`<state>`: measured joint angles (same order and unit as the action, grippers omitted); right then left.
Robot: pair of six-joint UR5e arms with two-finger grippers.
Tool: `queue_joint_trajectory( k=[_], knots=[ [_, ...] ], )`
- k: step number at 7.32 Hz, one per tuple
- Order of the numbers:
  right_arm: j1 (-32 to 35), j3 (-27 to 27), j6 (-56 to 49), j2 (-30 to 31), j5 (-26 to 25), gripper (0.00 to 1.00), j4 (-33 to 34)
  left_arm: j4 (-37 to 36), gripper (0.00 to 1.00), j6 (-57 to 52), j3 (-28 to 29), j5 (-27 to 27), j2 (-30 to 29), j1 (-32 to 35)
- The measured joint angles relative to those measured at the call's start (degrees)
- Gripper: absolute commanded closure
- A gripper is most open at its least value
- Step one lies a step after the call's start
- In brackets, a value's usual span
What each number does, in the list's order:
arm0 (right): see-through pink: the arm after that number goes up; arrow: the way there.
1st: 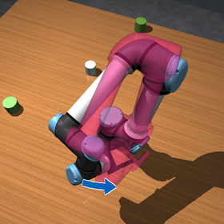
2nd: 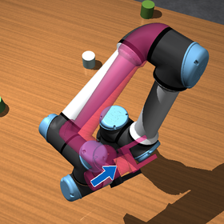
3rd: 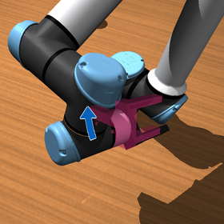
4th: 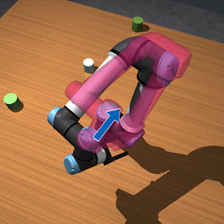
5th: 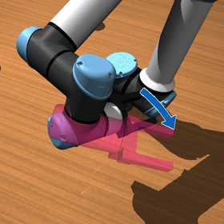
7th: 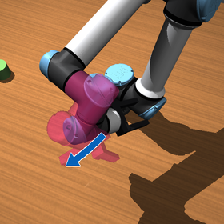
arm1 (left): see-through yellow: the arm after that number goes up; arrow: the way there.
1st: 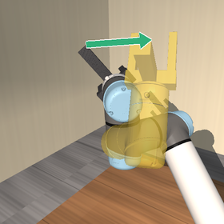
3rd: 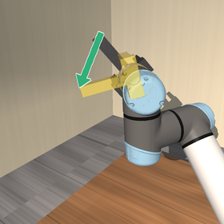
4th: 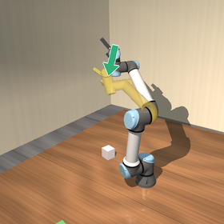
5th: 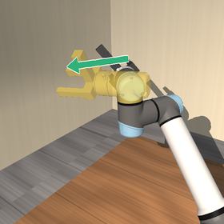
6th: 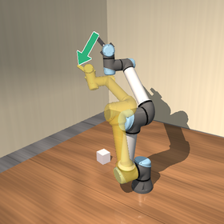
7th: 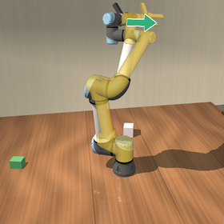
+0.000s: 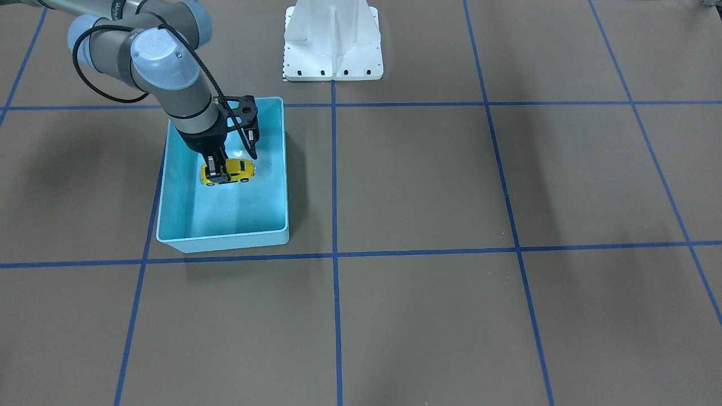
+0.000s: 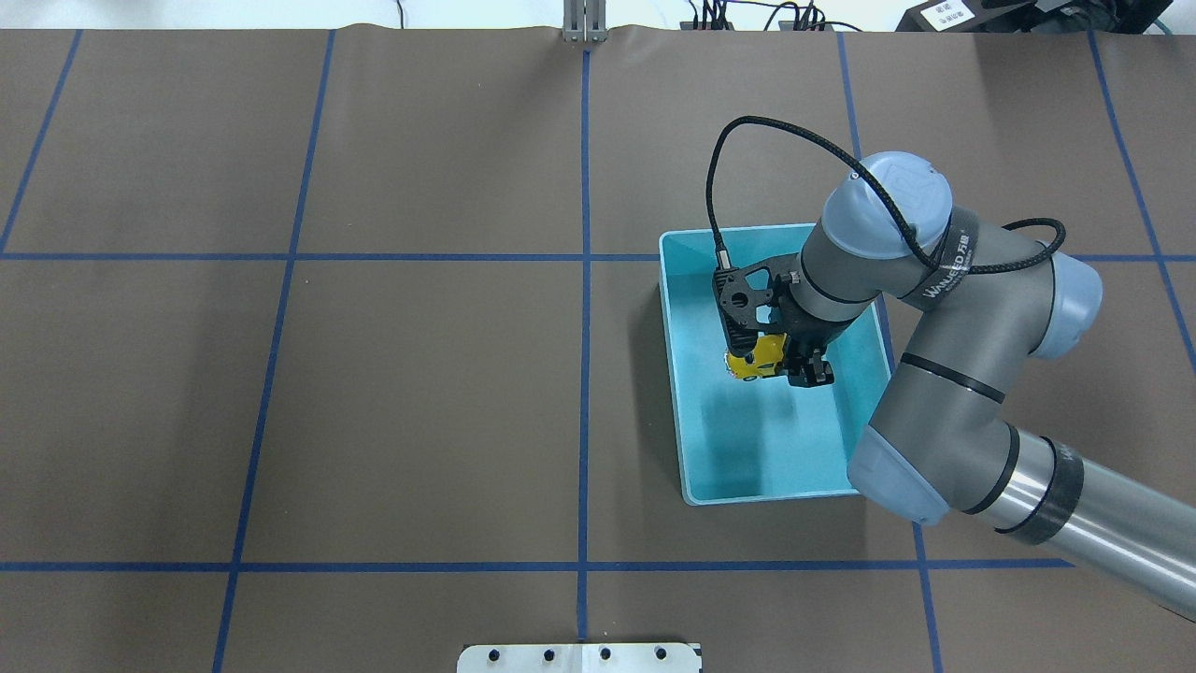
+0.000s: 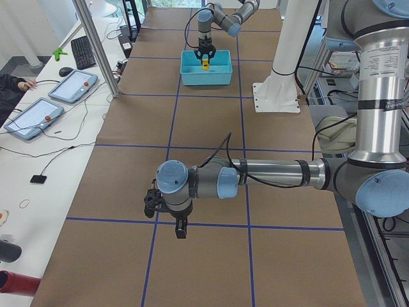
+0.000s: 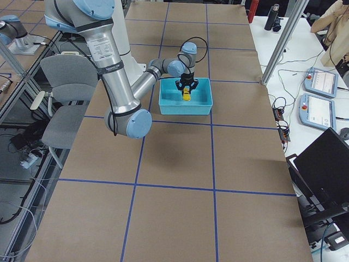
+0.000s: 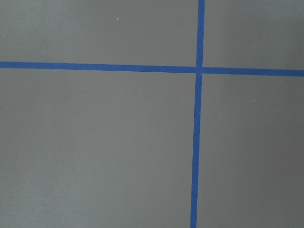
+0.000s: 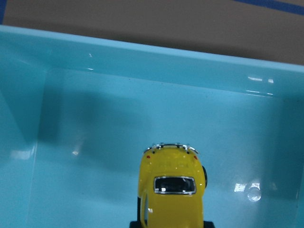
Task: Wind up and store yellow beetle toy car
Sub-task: 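Lower the car into the bin and open the right gripper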
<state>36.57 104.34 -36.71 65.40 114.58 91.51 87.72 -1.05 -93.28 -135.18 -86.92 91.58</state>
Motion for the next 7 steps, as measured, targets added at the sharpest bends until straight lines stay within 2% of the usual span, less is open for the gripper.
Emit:
queue_joint_trajectory(
  k=[2, 3, 4, 5, 6, 7],
  knots=[
    [-0.5, -0.8, 0.8, 0.2, 0.1, 1.0, -0.9, 0.0, 0.0, 0.0, 0.0, 0.0, 0.0, 0.0],
    [-0.8, -0.9, 0.9, 0.2, 0.0, 0.94, -1.0, 0.1, 0.0, 0.0, 0.1, 0.0, -0.1, 0.0],
    [-0.9, -0.9, 1.0, 0.2, 0.0, 0.61, -1.1, 0.1, 0.0, 0.0, 0.2, 0.0, -0.1, 0.0],
    [-0.9, -0.9, 1.0, 0.2, 0.0, 0.34, -1.1, 0.2, 0.0, -0.1, 0.2, -0.1, 0.0, 0.0],
    [-1.0, -0.9, 1.4, 0.2, 0.1, 0.01, -1.0, 0.2, 0.0, -0.1, 0.2, -0.1, 0.0, 0.0],
    [-1.0, -0.9, 2.1, 0.3, 0.2, 0.01, -1.0, 0.1, 0.0, -0.1, 0.2, -0.1, 0.0, 0.0]
  ],
)
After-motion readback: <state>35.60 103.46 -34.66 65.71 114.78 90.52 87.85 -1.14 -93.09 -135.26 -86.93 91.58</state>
